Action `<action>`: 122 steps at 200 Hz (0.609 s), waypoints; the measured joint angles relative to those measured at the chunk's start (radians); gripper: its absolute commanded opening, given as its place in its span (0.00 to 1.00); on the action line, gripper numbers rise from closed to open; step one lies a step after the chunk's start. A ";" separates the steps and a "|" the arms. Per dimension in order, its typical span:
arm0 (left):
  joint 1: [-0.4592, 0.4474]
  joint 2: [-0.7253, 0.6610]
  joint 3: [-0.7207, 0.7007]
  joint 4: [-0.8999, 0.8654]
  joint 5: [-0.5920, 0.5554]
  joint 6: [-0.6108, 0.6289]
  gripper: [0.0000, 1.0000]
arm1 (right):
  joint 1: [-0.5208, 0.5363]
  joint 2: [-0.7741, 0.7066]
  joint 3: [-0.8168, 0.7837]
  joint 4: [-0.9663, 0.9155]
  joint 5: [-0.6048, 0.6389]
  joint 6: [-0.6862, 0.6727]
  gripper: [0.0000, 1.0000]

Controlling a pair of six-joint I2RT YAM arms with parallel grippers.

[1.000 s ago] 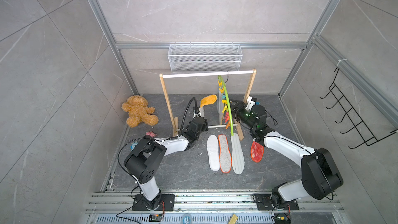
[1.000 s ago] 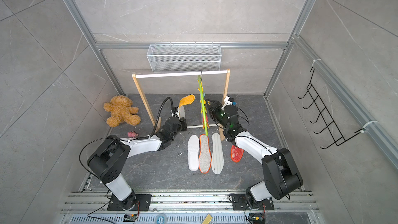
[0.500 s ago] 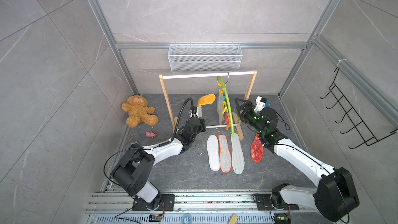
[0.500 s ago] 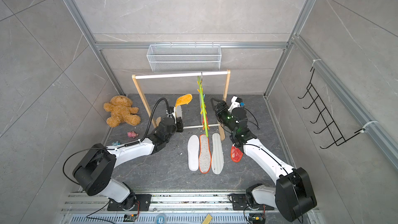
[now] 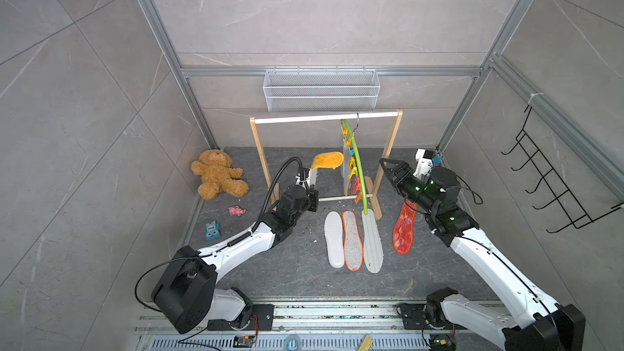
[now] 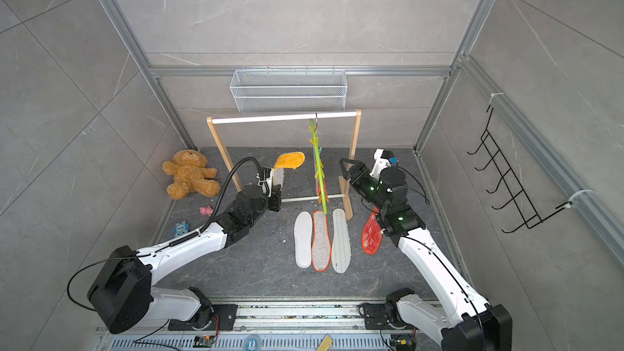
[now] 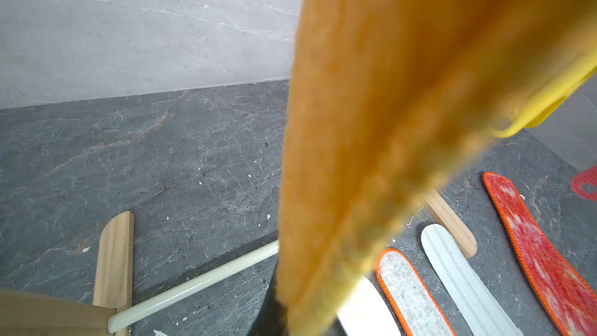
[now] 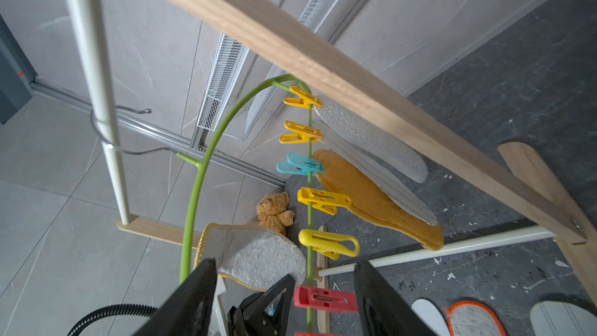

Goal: Take the shoe insoles off the hanger
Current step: Open the clamp at the hanger.

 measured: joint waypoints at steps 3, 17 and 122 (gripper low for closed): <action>0.000 -0.005 0.000 -0.004 0.003 0.005 0.00 | 0.000 0.000 0.013 -0.013 -0.007 -0.009 0.70; 0.000 -0.032 0.000 -0.019 0.013 0.029 0.00 | 0.000 -0.001 0.075 -0.064 -0.043 -0.053 0.70; 0.000 -0.101 0.061 -0.100 0.096 0.132 0.00 | 0.164 0.141 0.355 -0.203 -0.280 -0.153 0.55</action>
